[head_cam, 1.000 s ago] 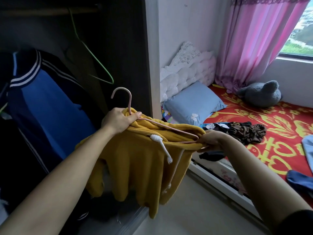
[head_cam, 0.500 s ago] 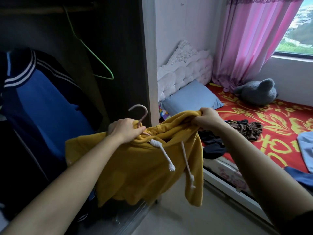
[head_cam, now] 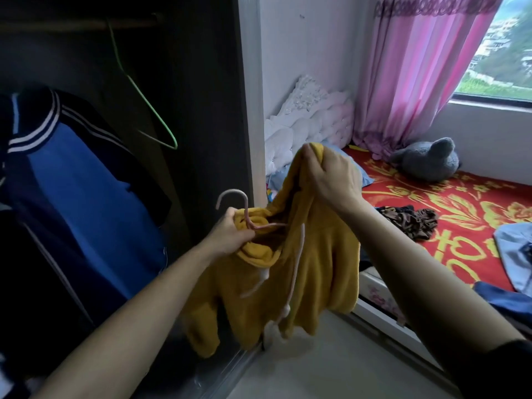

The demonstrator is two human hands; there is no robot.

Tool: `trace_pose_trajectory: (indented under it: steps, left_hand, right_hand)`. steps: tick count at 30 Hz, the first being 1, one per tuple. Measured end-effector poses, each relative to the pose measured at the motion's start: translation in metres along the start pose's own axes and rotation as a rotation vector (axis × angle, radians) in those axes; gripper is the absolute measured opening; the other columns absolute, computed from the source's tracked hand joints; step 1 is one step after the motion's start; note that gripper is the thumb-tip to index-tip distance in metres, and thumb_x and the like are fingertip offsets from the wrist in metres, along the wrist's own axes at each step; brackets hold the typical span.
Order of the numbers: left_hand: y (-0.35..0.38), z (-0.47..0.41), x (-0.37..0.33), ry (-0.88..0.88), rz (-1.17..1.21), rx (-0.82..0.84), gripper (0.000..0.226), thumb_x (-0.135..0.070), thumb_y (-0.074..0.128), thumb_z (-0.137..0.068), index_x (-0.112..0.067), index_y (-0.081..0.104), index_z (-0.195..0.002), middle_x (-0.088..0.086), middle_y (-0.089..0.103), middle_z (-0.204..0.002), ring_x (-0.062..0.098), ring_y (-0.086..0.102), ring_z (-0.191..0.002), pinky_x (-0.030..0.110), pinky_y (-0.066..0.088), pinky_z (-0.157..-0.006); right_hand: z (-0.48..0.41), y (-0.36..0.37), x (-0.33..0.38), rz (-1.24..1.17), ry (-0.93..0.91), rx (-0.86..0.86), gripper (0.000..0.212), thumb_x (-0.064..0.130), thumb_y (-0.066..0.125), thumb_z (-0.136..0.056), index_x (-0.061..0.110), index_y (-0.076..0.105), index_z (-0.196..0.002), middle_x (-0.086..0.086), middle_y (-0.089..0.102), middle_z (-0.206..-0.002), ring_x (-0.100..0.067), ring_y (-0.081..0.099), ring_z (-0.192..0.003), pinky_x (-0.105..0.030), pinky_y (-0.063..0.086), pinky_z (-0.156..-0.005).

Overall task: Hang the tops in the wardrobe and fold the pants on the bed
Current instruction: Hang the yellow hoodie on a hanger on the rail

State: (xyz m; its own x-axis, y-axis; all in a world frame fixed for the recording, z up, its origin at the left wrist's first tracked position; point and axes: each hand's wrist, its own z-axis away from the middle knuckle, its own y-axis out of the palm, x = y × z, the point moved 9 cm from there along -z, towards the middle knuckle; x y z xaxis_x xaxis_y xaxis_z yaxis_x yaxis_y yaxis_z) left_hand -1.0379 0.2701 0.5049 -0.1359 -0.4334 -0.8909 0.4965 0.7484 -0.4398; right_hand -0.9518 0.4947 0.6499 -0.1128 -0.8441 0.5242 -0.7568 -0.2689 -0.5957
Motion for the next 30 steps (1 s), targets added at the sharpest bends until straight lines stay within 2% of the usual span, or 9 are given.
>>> trace_pose_trajectory:
  steps: [2, 6, 9, 12, 15, 19, 23, 28, 30]
  left_hand:
    - [-0.007, -0.001, -0.003, 0.021, 0.137, -0.082, 0.051, -0.028, 0.072, -0.077, -0.026, 0.049, -0.122, 0.002, 0.063, -0.106, 0.018, 0.065, -0.095, 0.028, 0.052, -0.073]
    - [-0.020, 0.002, -0.013, 0.084, 0.327, -0.251, 0.040, -0.023, 0.065, -0.073, -0.026, 0.055, -0.111, 0.007, 0.062, -0.101, 0.021, 0.065, -0.088, 0.027, 0.053, -0.065]
    - [-0.023, 0.008, -0.015, 0.132, 0.318, -0.313, 0.037, -0.029, 0.063, -0.073, -0.026, 0.054, -0.110, 0.005, 0.062, -0.096, 0.019, 0.065, -0.083, 0.020, 0.052, -0.058]
    - [-0.032, 0.012, -0.013, 0.151, 0.341, -0.409, 0.030, -0.021, 0.063, -0.082, -0.025, 0.053, -0.110, 0.005, 0.062, -0.094, 0.019, 0.065, -0.079, 0.018, 0.052, -0.055]
    - [-0.038, 0.014, -0.012, 0.130, 0.405, -0.473, 0.027, -0.021, 0.063, -0.085, -0.029, 0.054, -0.109, 0.001, 0.063, -0.096, 0.016, 0.065, -0.081, 0.018, 0.052, -0.056]
    - [-0.051, 0.017, -0.009, 0.068, 0.329, -0.538, 0.023, -0.030, 0.062, -0.086, -0.033, 0.060, -0.108, -0.007, 0.065, -0.093, 0.011, 0.065, -0.080, 0.018, 0.053, -0.056]
    - [-0.093, 0.018, 0.002, -0.117, 0.195, -0.646, 0.025, -0.023, 0.063, -0.085, -0.028, 0.061, -0.109, -0.006, 0.063, -0.093, 0.010, 0.059, -0.079, 0.023, 0.046, -0.055]
    - [-0.083, 0.000, -0.004, -0.302, 0.183, -0.174, 0.040, -0.049, 0.077, -0.075, -0.018, 0.072, -0.099, 0.008, 0.074, -0.094, 0.028, 0.068, -0.096, 0.038, 0.052, -0.082]
    - [-0.081, -0.005, -0.004, -0.355, -0.016, -0.138, 0.075, -0.063, 0.076, -0.069, -0.019, 0.058, -0.128, 0.013, 0.063, -0.124, 0.034, 0.058, -0.116, 0.046, 0.048, -0.095]
  right_hand:
    - [0.005, 0.016, 0.002, -0.042, -0.022, 0.176, 0.054, 0.065, 0.032, -0.096, 0.018, 0.056, -0.086, -0.006, 0.064, -0.082, -0.028, 0.058, -0.076, -0.037, 0.043, -0.066]
    - [0.047, 0.069, -0.027, 0.409, -0.047, 0.762, 0.053, 0.061, 0.044, -0.096, 0.014, 0.053, -0.074, -0.006, 0.060, -0.081, -0.023, 0.055, -0.072, -0.033, 0.041, -0.062]
    - [0.053, 0.061, -0.033, 0.463, -0.082, 0.627, 0.054, 0.059, 0.055, -0.091, 0.010, 0.056, -0.114, -0.012, 0.060, -0.113, -0.031, 0.060, -0.097, -0.040, 0.047, -0.075]
    - [0.072, 0.071, -0.016, 0.299, -0.284, 0.646, 0.065, 0.054, 0.049, -0.094, 0.024, 0.032, -0.149, -0.011, 0.041, -0.143, -0.031, 0.046, -0.126, -0.046, 0.044, -0.099]
    - [0.093, 0.088, -0.005, 0.308, -0.453, 0.791, 0.041, 0.054, 0.036, -0.102, 0.030, 0.057, -0.128, -0.001, 0.052, -0.127, -0.024, 0.043, -0.121, -0.041, 0.037, -0.101]
    - [0.076, 0.077, 0.003, 0.426, -0.599, 0.570, 0.036, 0.048, 0.037, -0.102, 0.032, 0.067, -0.112, 0.001, 0.056, -0.112, -0.023, 0.048, -0.111, -0.039, 0.035, -0.101]
    - [0.052, 0.062, -0.004, 0.285, -0.469, 0.433, 0.037, 0.050, 0.041, -0.101, 0.031, 0.072, -0.111, -0.004, 0.053, -0.118, -0.027, 0.043, -0.120, -0.044, 0.038, -0.101]
    - [0.056, 0.061, 0.021, 0.059, -0.525, 0.457, 0.042, 0.046, 0.039, -0.101, 0.021, 0.070, -0.114, -0.007, 0.050, -0.123, -0.024, 0.049, -0.112, -0.039, 0.054, -0.086]
    - [0.056, 0.054, 0.033, 0.026, -0.581, 0.413, 0.046, 0.048, 0.034, -0.101, 0.021, 0.069, -0.114, -0.007, 0.049, -0.123, -0.022, 0.051, -0.110, -0.033, 0.055, -0.083]
